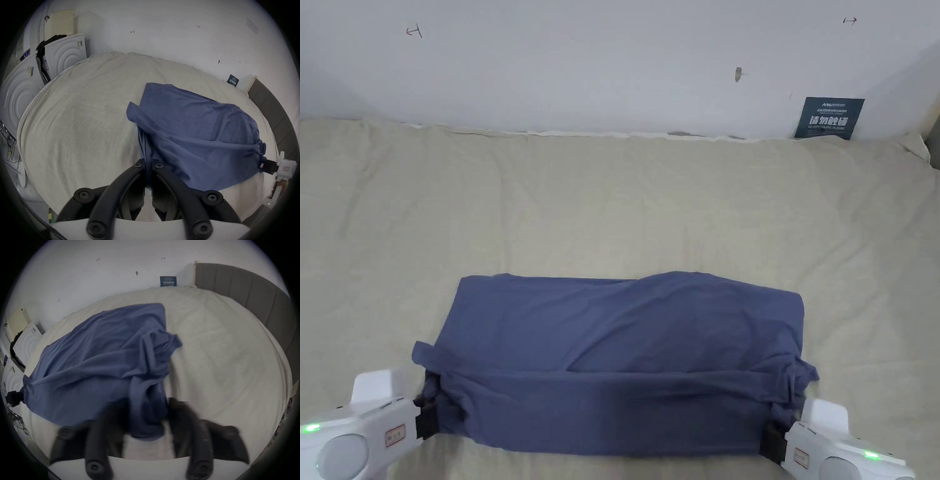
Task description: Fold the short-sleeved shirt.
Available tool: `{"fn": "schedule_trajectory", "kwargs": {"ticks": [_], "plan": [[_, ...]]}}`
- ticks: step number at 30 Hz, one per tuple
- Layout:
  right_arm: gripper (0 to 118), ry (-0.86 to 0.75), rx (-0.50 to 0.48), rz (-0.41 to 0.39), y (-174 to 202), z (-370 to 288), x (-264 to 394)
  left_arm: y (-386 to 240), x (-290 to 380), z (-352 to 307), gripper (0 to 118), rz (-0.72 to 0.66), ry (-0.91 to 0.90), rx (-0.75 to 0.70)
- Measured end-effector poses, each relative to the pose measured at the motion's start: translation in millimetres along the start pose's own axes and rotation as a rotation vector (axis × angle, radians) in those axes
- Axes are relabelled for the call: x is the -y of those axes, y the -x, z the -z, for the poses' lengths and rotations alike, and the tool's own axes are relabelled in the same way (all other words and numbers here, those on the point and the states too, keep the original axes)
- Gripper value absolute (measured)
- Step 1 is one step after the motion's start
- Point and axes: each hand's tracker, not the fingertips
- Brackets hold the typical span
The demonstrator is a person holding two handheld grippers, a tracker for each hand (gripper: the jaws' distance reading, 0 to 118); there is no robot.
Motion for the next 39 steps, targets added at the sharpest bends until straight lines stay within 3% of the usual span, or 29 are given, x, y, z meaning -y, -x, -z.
{"fn": "schedule_trajectory", "kwargs": {"ticks": [3, 8, 15, 22, 26, 28, 30, 32, 33, 34, 39], "plan": [[12, -0.060, 0.005, 0.018, -1.7, -19.1, 0.9, 4.2, 2.5, -4.7, 7, -0.038, -0.001, 0.000], [11, -0.137, 0.028, -0.016, -6.9, -65.9, 4.6, 15.9, 10.9, -21.0, 7, -0.088, -0.016, 0.001], [11, -0.108, 0.022, -0.028, -36.1, -94.9, 52.0, 28.1, 54.6, -52.6, 7, -0.096, 0.017, 0.004], [12, 0.026, 0.023, 0.047, -48.9, -79.1, 115.0, 40.0, 106.5, -43.0, 7, -0.055, 0.168, -0.061], [14, 0.014, 0.027, 0.092, -45.2, -89.1, 104.4, 31.1, 104.5, -44.0, 8, -0.055, 0.159, -0.080], [29, 0.015, 0.041, 0.097, -41.0, -98.1, 95.8, 27.3, 97.5, -45.7, 27, -0.053, 0.166, -0.085], [59, -0.048, 0.045, 0.069, -35.0, -114.0, 83.1, 23.7, 89.0, -55.9, 81, -0.077, 0.142, -0.071], [94, -0.142, 0.034, 0.032, -26.6, -136.7, 63.3, 15.2, 74.4, -80.4, 112, -0.110, 0.025, -0.004], [103, -0.185, 0.025, 0.021, -22.7, -147.4, 54.8, 9.2, 66.1, -91.8, 113, -0.108, -0.030, 0.019], [104, -0.247, 0.011, 0.002, -17.7, -160.4, 44.9, 0.5, 55.8, -104.3, 113, -0.100, -0.098, 0.038], [104, -0.503, -0.033, -0.085, 11.0, -220.8, 1.0, -41.6, 9.7, -167.3, 113, 0.021, -0.421, 0.020]]}}
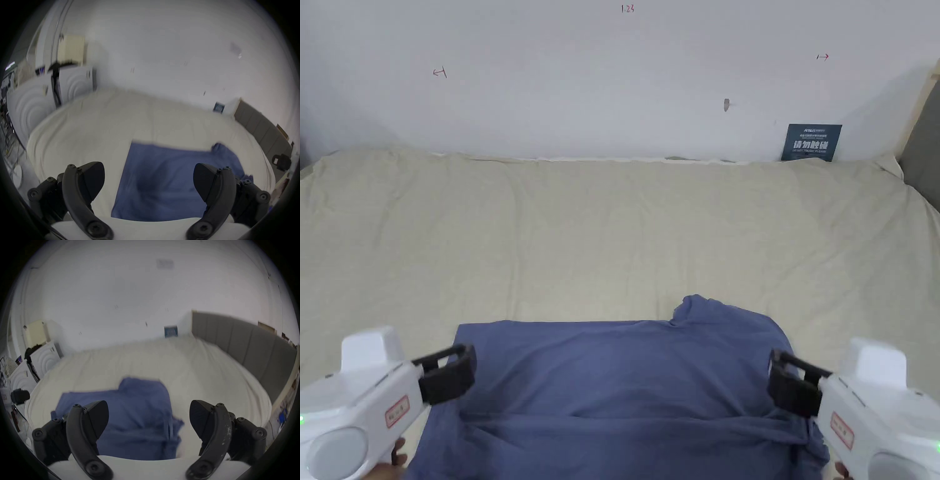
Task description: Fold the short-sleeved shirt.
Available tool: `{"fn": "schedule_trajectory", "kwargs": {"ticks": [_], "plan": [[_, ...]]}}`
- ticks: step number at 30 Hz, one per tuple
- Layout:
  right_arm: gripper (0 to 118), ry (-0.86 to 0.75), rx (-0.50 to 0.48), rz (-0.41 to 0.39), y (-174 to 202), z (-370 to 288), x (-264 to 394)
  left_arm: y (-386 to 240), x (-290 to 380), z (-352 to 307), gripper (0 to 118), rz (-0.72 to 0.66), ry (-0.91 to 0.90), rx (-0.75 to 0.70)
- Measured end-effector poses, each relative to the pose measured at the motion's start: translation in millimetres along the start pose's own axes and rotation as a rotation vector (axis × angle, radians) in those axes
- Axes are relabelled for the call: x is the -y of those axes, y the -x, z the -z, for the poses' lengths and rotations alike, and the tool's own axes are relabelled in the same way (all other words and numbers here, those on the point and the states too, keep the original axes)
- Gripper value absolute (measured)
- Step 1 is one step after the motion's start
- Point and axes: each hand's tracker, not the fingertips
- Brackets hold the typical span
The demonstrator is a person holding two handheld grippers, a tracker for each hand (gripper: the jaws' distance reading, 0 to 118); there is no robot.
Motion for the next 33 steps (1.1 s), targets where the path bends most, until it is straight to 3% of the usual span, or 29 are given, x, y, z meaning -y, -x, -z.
{"fn": "schedule_trajectory", "kwargs": {"ticks": [5, 7, 9, 11, 12, 13, 16, 22, 33], "plan": [[104, -0.200, 0.000, -0.074, 23.3, -25.4, -40.1, -34.2, -38.9, -24.0, 112, 0.066, -0.214, -0.014], [95, -0.255, 0.039, -0.101, 32.2, -32.7, -46.8, -43.7, -43.3, -28.4, 105, 0.081, -0.260, -0.027], [65, -0.303, 0.042, -0.124, 36.9, -38.8, -49.8, -50.0, -43.5, -30.1, 66, 0.084, -0.291, -0.031], [49, -0.313, 0.040, -0.138, 40.9, -41.2, -50.3, -54.7, -41.1, -31.8, 44, 0.089, -0.316, -0.017], [29, -0.321, 0.039, -0.141, 41.8, -41.6, -50.0, -56.1, -40.2, -30.3, 21, 0.090, -0.312, -0.014], [1, -0.330, 0.035, -0.143, 42.1, -40.9, -49.5, -57.5, -40.8, -28.1, 2, 0.094, -0.308, -0.011], [1, -0.321, 0.035, -0.149, 43.4, -33.4, -49.5, -58.7, -39.9, -21.8, 0, 0.063, -0.279, 0.062], [1, -0.294, 0.042, -0.145, 40.9, -17.0, -48.4, -51.0, -45.7, 7.1, 0, 0.090, -0.222, 0.047], [1, -0.226, 0.068, -0.156, 42.7, 29.9, -50.8, -5.3, -58.6, 175.4, 0, 0.018, 0.285, 0.107]]}}
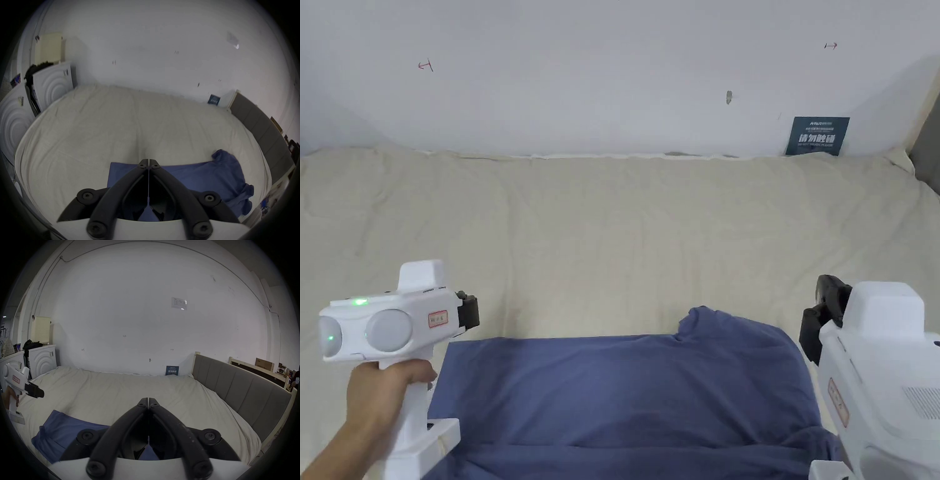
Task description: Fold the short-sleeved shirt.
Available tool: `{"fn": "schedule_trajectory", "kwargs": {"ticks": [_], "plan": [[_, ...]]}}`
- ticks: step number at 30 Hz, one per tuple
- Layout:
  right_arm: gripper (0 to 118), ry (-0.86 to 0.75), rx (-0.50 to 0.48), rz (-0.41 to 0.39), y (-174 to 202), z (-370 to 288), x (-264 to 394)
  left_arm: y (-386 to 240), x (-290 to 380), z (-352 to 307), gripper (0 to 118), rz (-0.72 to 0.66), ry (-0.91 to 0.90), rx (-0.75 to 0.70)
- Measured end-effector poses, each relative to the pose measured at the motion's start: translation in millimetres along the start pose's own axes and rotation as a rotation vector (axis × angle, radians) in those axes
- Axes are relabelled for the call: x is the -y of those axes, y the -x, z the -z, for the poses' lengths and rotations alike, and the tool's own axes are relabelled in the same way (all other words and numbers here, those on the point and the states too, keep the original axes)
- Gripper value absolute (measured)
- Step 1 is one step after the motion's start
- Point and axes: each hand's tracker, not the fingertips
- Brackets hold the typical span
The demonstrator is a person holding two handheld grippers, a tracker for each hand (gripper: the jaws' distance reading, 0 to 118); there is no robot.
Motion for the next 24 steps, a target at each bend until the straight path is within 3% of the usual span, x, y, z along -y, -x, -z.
{"fn": "schedule_trajectory", "kwargs": {"ticks": [2, 3, 4, 6, 7, 8, 10, 11, 13, 16, 18, 19, 20, 21, 23, 24], "plan": [[1, 0.021, 0.010, 0.004, 1.9, 11.1, 5.5, 16.6, -5.3, 32.2, 3, -0.036, 0.052, 0.019], [1, 0.031, 0.012, 0.005, 2.8, 16.0, 8.4, 23.5, -6.8, 46.9, 11, -0.042, 0.097, 0.034], [1, 0.047, 0.015, 0.005, 3.9, 22.4, 12.1, 26.8, -6.3, 59.8, 25, -0.052, 0.114, -0.002], [1, 0.074, 0.017, 0.006, 4.4, 34.7, 18.7, 36.4, -6.0, 84.9, 77, -0.040, 0.166, -0.025], [1, 0.091, 0.018, 0.006, 4.9, 41.2, 22.5, 40.9, -4.6, 97.2, 77, -0.043, 0.180, -0.052], [1, 0.110, 0.026, 0.004, 5.8, 47.8, 26.7, 42.4, -0.5, 108.7, 84, -0.037, 0.208, -0.064], [1, 0.145, 0.046, -0.003, 6.2, 61.1, 34.5, 47.2, 6.5, 127.1, 113, -0.032, 0.279, -0.097], [1, 0.160, 0.050, -0.002, 6.5, 66.4, 38.4, 48.0, 10.4, 134.3, 115, -0.021, 0.290, -0.112], [1, 0.190, 0.047, 0.012, 6.2, 76.8, 46.9, 48.5, 19.4, 145.3, 106, -0.006, 0.301, -0.127], [1, 0.235, 0.045, 0.023, 4.0, 92.9, 58.3, 48.4, 29.6, 158.1, 74, 0.004, 0.344, -0.137], [1, 0.275, 0.043, 0.043, 0.6, 103.7, 66.3, 43.0, 31.2, 151.8, 68, -0.005, 0.300, -0.147], [2, 0.306, 0.039, 0.063, -1.9, 109.7, 71.2, 41.0, 29.7, 148.5, 58, -0.004, 0.293, -0.140], [2, 0.332, 0.030, 0.084, -5.1, 117.0, 76.0, 41.2, 28.2, 148.3, 29, 0.006, 0.286, -0.123], [2, 0.353, 0.026, 0.096, -8.1, 124.3, 79.5, 38.7, 26.9, 146.4, 8, 0.009, 0.277, -0.099], [6, 0.423, 0.019, 0.123, -18.7, 151.0, 86.3, 32.1, 24.3, 142.0, 3, 0.035, 0.263, -0.119], [17, 0.451, 0.019, 0.147, -23.5, 162.8, 89.2, 32.2, 24.3, 138.6, 3, 0.035, 0.253, -0.112]]}}
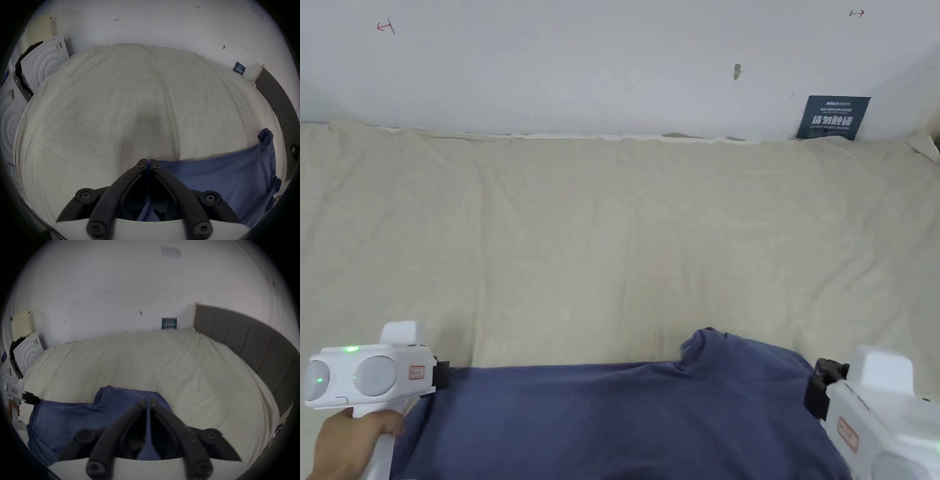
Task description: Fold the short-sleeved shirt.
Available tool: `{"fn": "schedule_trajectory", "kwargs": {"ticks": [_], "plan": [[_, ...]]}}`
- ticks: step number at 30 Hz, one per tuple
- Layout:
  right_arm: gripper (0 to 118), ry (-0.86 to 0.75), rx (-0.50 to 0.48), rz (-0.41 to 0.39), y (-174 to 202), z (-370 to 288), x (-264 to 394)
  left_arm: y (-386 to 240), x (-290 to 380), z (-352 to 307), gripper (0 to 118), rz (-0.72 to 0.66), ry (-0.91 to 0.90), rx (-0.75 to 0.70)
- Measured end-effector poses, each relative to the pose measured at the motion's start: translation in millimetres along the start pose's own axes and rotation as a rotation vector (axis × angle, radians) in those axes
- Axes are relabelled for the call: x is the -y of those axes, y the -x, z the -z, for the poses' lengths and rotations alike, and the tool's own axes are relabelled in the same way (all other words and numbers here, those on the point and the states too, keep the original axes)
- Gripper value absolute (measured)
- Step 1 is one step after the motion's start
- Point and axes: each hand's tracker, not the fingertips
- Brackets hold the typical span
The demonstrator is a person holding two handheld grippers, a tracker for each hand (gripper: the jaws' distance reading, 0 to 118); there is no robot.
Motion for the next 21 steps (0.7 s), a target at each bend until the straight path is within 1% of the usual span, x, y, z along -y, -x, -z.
{"fn": "schedule_trajectory", "kwargs": {"ticks": [1, 2, 3, 4, 5, 6, 7, 8, 9, 10, 11, 12, 13, 14, 15, 16, 17, 18, 20, 21], "plan": [[33, 0.035, -0.018, 0.025, -4.6, 15.1, -4.6, -0.3, -0.6, -9.1, 3, -0.024, -0.058, 0.005], [57, 0.064, -0.032, 0.018, -11.0, 34.3, -9.5, -0.5, -1.1, -18.9, 3, -0.038, -0.089, 0.015], [76, 0.096, -0.040, 0.019, -14.0, 49.7, -13.4, -0.4, -1.1, -27.3, 3, -0.047, -0.116, 0.031], [93, 0.136, -0.024, -0.012, -14.8, 68.2, -17.9, -2.0, 1.3, -37.8, 3, -0.049, -0.142, 0.045], [110, 0.174, -0.008, -0.022, -15.9, 85.9, -21.1, -2.6, 1.8, -45.7, 3, -0.044, -0.151, 0.055], [114, 0.225, 0.008, -0.030, -17.1, 102.2, -23.8, -3.3, 2.4, -52.0, 3, -0.035, -0.163, 0.063], [114, 0.253, 0.015, -0.054, -17.1, 117.4, -26.0, -3.8, 3.4, -57.0, 3, -0.022, -0.171, 0.067], [113, 0.260, 0.013, -0.053, -17.4, 130.7, -25.7, -3.9, 4.4, -61.9, 3, -0.011, -0.182, 0.071], [112, 0.283, 0.022, -0.079, -17.0, 139.8, -25.2, -4.1, 4.8, -65.2, 3, -0.002, -0.188, 0.076], [106, 0.298, 0.035, -0.115, -9.2, 138.8, -22.6, -4.5, 4.9, -68.3, 3, 0.006, -0.192, 0.077], [85, 0.315, 0.028, -0.149, -6.0, 145.6, -19.7, -4.4, 5.3, -70.9, 3, 0.012, -0.195, 0.076], [67, 0.332, 0.009, -0.164, -4.9, 147.0, -16.1, -1.4, 5.8, -67.1, 3, 0.019, -0.200, 0.076], [63, 0.348, -0.010, -0.153, -5.4, 150.2, -12.8, -0.5, 6.6, -67.0, 3, 0.021, -0.203, 0.073], [61, 0.345, -0.054, -0.130, -7.1, 151.1, -10.8, 0.7, 7.3, -66.8, 3, 0.022, -0.202, 0.071], [60, 0.290, -0.007, -0.127, -6.8, 141.1, -11.5, 1.7, 8.2, -66.9, 3, 0.022, -0.200, 0.068], [49, 0.297, -0.014, -0.140, -5.7, 134.3, -12.8, 1.5, 10.8, -68.9, 3, 0.017, -0.199, 0.067], [16, 0.283, -0.009, -0.157, -7.0, 129.1, -14.2, 2.9, 13.0, -70.1, 3, 0.008, -0.199, 0.069], [7, 0.275, -0.046, -0.152, -10.4, 122.8, -13.8, 3.4, 14.8, -71.1, 3, 0.003, -0.199, 0.067], [7, 0.253, -0.040, -0.157, -9.5, 101.7, -15.6, 4.3, 19.6, -75.5, 3, -0.007, -0.203, 0.053], [7, 0.197, -0.046, -0.164, -11.0, 86.9, -16.9, 5.2, 22.6, -79.1, 3, -0.014, -0.210, 0.046]]}}
